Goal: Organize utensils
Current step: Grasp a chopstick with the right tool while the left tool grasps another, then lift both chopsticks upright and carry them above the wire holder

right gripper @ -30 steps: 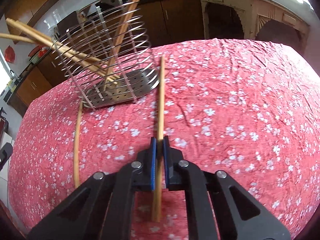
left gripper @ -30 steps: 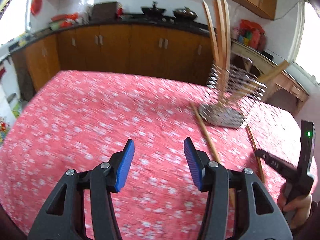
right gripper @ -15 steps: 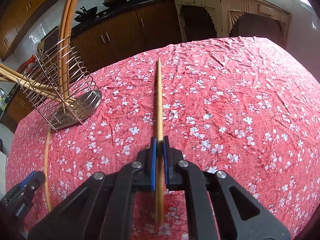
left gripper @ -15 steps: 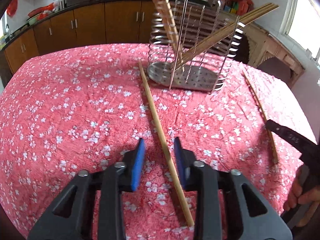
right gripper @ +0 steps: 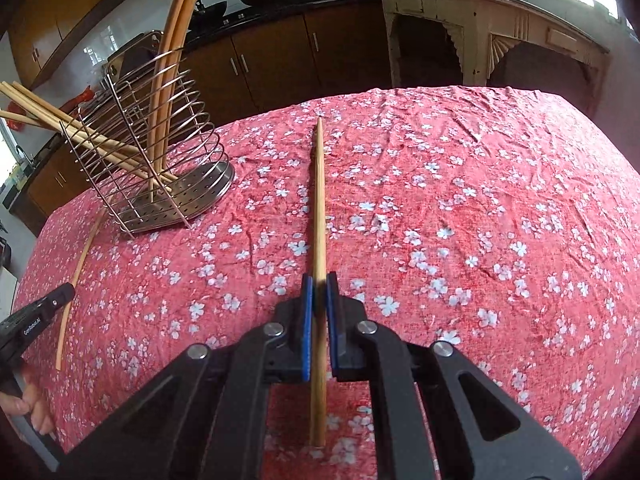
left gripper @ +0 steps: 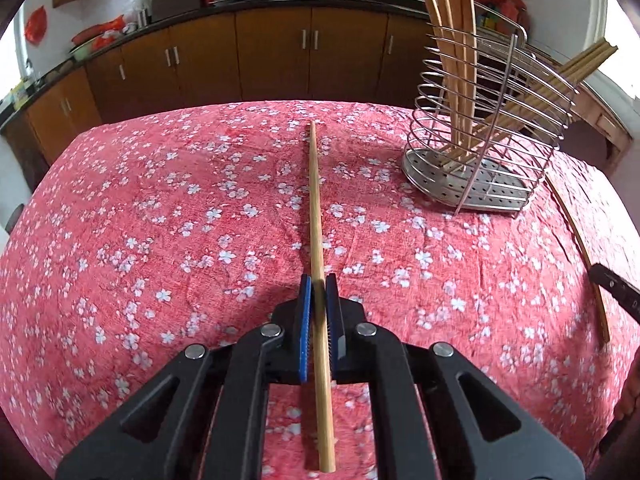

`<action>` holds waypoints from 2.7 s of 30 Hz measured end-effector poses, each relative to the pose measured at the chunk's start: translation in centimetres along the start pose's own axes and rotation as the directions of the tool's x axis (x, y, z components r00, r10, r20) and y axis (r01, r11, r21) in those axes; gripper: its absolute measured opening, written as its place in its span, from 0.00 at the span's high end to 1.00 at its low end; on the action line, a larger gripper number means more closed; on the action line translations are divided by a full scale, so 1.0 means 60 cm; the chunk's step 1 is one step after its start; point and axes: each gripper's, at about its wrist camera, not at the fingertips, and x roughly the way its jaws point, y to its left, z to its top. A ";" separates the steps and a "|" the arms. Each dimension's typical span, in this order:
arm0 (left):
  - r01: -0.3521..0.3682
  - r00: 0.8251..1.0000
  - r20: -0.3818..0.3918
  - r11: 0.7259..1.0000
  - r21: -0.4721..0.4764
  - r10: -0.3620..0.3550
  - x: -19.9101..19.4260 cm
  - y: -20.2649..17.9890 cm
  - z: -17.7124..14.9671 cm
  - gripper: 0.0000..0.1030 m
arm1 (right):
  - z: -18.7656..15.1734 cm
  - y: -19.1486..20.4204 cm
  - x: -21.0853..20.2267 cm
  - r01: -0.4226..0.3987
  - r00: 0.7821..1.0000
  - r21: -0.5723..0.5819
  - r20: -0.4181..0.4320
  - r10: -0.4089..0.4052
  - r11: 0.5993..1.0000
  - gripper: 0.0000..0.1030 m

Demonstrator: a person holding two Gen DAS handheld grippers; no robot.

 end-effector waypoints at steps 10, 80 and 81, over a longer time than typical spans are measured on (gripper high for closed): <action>0.024 1.000 0.011 1.000 0.012 -0.024 -0.022 0.023 -0.030 0.79 | -0.004 0.013 -0.004 0.054 0.999 -0.058 0.005 -0.054 0.997 0.92; 0.148 0.932 0.345 0.986 -0.071 -0.115 -0.256 0.040 0.002 0.93 | 0.041 0.007 -0.255 -0.051 0.903 -0.024 0.426 0.056 0.998 0.92; 0.154 0.926 0.360 0.985 -0.078 -0.116 -0.260 0.039 0.009 0.93 | 0.044 0.009 -0.261 -0.052 0.897 -0.025 0.439 0.057 0.998 0.92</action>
